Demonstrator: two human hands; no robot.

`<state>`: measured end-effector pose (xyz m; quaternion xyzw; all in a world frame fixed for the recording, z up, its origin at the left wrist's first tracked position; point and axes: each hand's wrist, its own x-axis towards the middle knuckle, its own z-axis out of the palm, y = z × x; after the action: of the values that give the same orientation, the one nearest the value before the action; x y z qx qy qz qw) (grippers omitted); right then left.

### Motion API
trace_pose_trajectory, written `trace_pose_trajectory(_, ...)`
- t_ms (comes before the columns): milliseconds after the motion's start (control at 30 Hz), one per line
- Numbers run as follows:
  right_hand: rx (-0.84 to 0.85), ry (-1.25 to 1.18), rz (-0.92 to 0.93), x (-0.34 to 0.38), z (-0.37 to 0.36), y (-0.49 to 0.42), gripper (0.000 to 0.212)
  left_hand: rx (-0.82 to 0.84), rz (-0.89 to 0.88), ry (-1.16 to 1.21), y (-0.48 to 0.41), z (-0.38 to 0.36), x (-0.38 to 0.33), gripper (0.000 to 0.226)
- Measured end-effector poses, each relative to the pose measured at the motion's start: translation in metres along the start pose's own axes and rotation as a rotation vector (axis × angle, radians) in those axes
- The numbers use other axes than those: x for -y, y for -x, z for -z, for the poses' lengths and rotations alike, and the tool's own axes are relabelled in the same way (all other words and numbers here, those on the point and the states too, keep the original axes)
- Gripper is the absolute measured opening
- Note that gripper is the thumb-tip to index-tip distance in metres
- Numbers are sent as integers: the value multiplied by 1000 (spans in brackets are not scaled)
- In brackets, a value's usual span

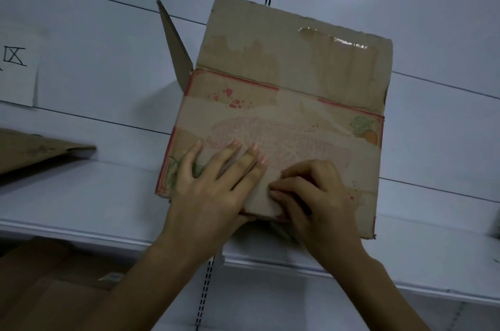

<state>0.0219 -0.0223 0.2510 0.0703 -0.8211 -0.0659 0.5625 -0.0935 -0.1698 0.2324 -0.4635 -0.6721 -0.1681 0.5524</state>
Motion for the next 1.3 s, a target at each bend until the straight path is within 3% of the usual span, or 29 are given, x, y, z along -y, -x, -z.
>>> trace_pose_trajectory(133,11,70,54,-2,-3,2,25,-10,-28,-60,2,-5,0,60)
trace_pose_trajectory(233,48,126,72,0,1,5,27,13,-16,-70,4,-3,3,75)
trace_pose_trajectory(500,-71,-288,-161,22,35,22,11,-19,-11,-46,-8,25,9,74)
trace_pose_trajectory(633,61,-104,-144,16,41,5,45,-1,-26,-44,-19,29,12,80)
trace_pose_trajectory(767,-15,-100,-161,20,49,-23,17,18,-14,-15,-34,40,17,78)
trace_pose_trajectory(900,-129,2,-97,29,48,-46,18,-34,-52,-46,-44,53,28,75)
trace_pose_trajectory(1133,-335,-229,-31,22,57,-76,21,-255,-91,-148,-63,78,40,57)
trace_pose_trajectory(1300,-282,-489,-172,21,42,-75,5,-211,37,-116,-59,62,39,55)
